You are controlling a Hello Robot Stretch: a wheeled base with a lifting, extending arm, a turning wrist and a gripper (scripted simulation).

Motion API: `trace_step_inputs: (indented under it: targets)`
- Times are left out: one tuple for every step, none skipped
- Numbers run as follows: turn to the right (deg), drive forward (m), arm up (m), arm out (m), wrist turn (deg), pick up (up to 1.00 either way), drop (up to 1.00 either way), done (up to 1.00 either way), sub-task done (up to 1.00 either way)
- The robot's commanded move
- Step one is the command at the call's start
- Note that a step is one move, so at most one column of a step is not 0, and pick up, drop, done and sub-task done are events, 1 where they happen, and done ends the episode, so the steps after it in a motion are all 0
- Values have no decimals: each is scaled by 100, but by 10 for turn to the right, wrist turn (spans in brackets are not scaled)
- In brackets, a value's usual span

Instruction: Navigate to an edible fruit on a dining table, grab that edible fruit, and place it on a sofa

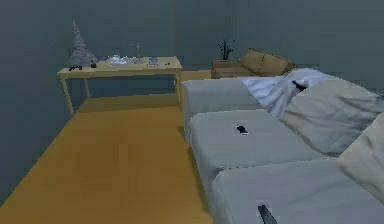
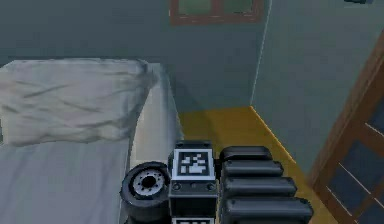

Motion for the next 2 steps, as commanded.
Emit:
trace_step_inputs:
  targets:
    - [0,35,0,0,0,0,0,0,0]
    - [-450,0,0,0,0,0,0,0,0]
